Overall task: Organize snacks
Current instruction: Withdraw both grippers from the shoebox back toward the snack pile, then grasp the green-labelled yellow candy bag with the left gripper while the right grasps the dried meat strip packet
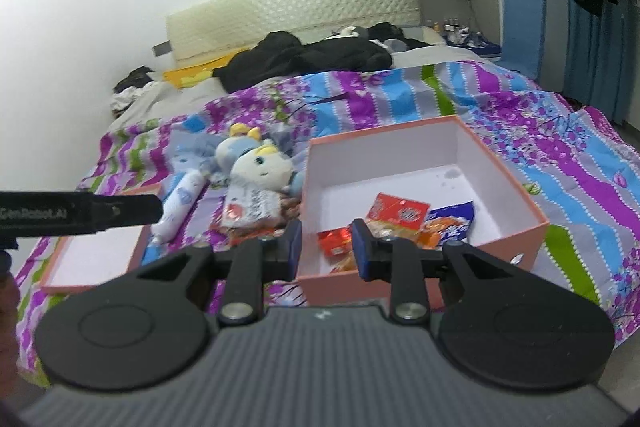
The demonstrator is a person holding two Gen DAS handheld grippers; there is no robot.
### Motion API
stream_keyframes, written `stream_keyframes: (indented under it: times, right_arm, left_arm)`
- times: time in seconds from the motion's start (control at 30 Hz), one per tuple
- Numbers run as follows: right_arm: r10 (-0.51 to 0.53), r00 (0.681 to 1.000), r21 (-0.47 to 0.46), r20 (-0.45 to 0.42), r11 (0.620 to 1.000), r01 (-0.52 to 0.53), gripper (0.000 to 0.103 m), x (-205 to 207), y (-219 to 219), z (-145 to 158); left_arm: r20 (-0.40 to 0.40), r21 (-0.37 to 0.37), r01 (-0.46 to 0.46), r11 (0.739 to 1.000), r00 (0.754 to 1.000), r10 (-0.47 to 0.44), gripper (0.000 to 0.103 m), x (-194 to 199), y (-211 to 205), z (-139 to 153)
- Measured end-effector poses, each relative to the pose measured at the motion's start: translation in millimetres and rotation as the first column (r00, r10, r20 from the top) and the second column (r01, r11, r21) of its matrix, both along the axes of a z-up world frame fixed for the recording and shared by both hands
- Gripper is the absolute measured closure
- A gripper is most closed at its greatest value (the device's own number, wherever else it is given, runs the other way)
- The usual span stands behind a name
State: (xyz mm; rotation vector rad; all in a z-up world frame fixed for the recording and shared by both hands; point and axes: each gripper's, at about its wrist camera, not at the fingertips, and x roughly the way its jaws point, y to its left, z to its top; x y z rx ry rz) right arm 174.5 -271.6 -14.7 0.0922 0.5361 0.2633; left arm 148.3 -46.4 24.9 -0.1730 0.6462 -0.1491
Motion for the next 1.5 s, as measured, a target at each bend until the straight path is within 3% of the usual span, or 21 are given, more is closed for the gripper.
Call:
stream_keyframes:
  times: [0.3,0.43,0.7,1.07,1.13,1.2,1.4,1.5]
  right_arm:
    - [0.054,0.998,0.014,0.015,0.998,-0.054,0.071,-39.5,27.5,-17.2]
    - [0.088,0.996,0.012,0.008,0.996,-0.088,0.071,-56.4,37.7,-29.3]
    - [0.145,0.988,-0.036,-0.044,0.989,-0.147,0.071,-72.4,48.0,-56.7]
    - [0.199,0.976,-0.047,-0.094,0.978,-0.204,0.071,-52.7,63.7,-73.8]
    - [0.215,0.972,-0.05,-0.098,0.974,-0.221,0.066,-49.2,66.6,-76.9]
    - [0.223,0.97,-0.049,-0.098,0.972,-0.229,0.047,-45.4,68.2,-79.6]
    - [0.253,0.962,-0.027,-0.098,0.966,-0.257,0.046,-31.7,76.3,-84.9]
    - [0.27,0.959,-0.072,-0.084,0.958,-0.276,0.046,-21.9,88.3,-85.8]
  left_arm:
    - [-0.001,0.028,-0.065,0.998,0.998,0.065,0.039,-58.0,29.6,-21.1]
    - [-0.022,0.074,-0.071,0.995,0.997,0.073,0.039,-80.7,39.4,-37.9]
    - [-0.086,0.037,-0.114,0.993,0.989,0.116,0.039,-108.5,59.9,-75.9]
    - [-0.18,-0.02,-0.186,0.982,0.967,0.18,0.034,-87.5,86.3,-110.4]
    - [-0.202,-0.03,-0.208,0.978,0.959,0.198,0.034,-83.4,92.3,-118.1]
    - [-0.217,-0.032,-0.231,0.972,0.951,0.219,0.034,-80.8,98.4,-125.2]
    - [-0.248,-0.05,-0.312,0.949,0.924,0.291,0.034,-73.4,115.2,-139.3]
    - [-0.264,-0.063,-0.359,0.931,0.906,0.331,0.034,-68.6,123.1,-145.2]
